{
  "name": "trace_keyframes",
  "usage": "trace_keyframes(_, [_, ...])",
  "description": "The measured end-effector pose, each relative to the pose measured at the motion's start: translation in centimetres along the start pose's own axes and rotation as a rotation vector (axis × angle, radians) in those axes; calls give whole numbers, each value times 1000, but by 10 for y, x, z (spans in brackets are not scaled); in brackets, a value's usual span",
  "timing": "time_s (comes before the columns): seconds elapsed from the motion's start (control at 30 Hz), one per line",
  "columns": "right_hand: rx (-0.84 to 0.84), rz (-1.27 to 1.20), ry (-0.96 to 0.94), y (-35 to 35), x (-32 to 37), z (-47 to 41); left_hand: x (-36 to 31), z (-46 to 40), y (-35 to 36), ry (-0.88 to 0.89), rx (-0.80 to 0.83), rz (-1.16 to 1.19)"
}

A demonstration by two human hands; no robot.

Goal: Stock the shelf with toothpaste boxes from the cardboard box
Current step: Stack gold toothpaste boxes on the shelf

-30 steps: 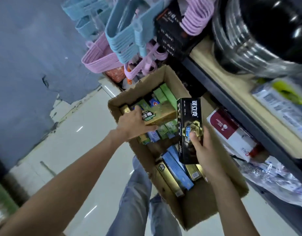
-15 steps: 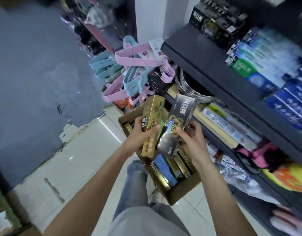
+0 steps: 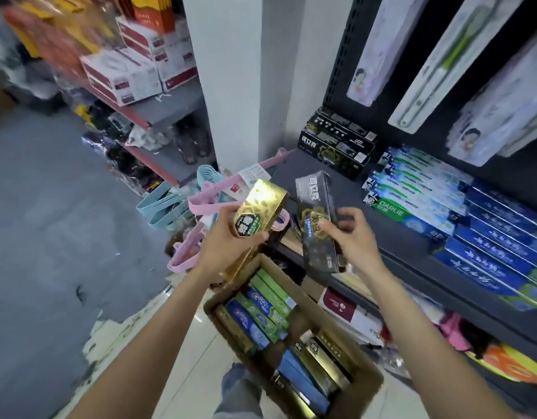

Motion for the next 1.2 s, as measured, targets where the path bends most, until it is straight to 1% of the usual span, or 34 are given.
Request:
trace_keyframes(0.1, [-27,222,-47,6,21,-51,-2,-46,-21,16,-8,-158])
trace_keyframes(0.17, [-9,389,-124,15,34,-82,-8,-70,-30,82,-39,-250])
trace_keyframes(0.27, [15,736,-362,37,56,-127,-18,-95,-37,226,-77,-398])
trace_keyframes(0.33, [32,921,-467,54,64,-154,-21,-109,-39,289,-104,-507])
trace_keyframes(0.4, [41,1062,-480,64,63,-177,-25,-119,-39,373,-156,-616])
trace_keyframes(0.47, [21,1189,-441,67,58,-191,-33,-128,-36,476,-208,-692])
trace_keyframes(0.5, [-11,1211,-448,65,59,-192,-37,-132,-34,523,-230,-720])
trace_keyframes(0.53, [-63,1182,-484,62,64,-189,-43,-136,-31,570,-247,-752])
trace_keyframes(0.57, [-104,1081,-518,60,71,-181,-50,-140,-26,619,-255,-782])
trace_keyframes(0.6, [-96,911,-525,58,77,-170,-57,-143,-19,668,-255,-805])
trace_keyframes(0.63, [-20,715,-477,60,78,-159,-65,-147,-10,709,-244,-818])
trace_keyframes(0.67, [117,564,-386,68,74,-147,-73,-151,-1,739,-218,-820])
trace_keyframes(0.7, [249,538,-286,77,66,-135,-82,-155,9,768,-191,-808])
trace_keyframes(0.73, [335,637,-226,82,57,-126,-92,-158,18,808,-175,-793])
trace_keyframes(0.77, [347,777,-209,78,47,-122,-103,-157,27,862,-177,-781])
trace_keyframes(0.8, [288,877,-224,68,44,-123,-113,-156,34,912,-186,-777])
trace_keyframes(0.83, [208,926,-239,56,43,-125,-119,-156,39,939,-199,-773])
trace_keyframes(0.87, [141,944,-245,44,41,-127,-121,-159,41,924,-206,-761])
trace_keyframes(0.9, [95,966,-240,35,37,-128,-118,-165,41,860,-194,-733])
trace_keyframes(0.93, [60,1001,-228,28,30,-129,-109,-174,42,749,-144,-680])
trace_keyframes(1.0, [-12,1031,-218,20,20,-127,-85,-193,43,505,-14,-451])
trace_keyframes(1.03, [-45,1020,-218,18,17,-126,-77,-198,44,426,32,-320])
trace_keyframes(1.1, [-85,976,-222,17,17,-126,-73,-200,43,368,74,-170])
trace_keyframes(1.2, [-105,857,-241,18,21,-126,-78,-198,40,336,103,-92])
Point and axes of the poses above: each hand's wrist, its own z-axis away from the middle knuckle, its own y-axis out of the palm, x = y × z, the point moved 8 cm from there along -z, towards the middle knuckle, and after that the axes turned 14 degrees about -z, right-handed, at the moved point
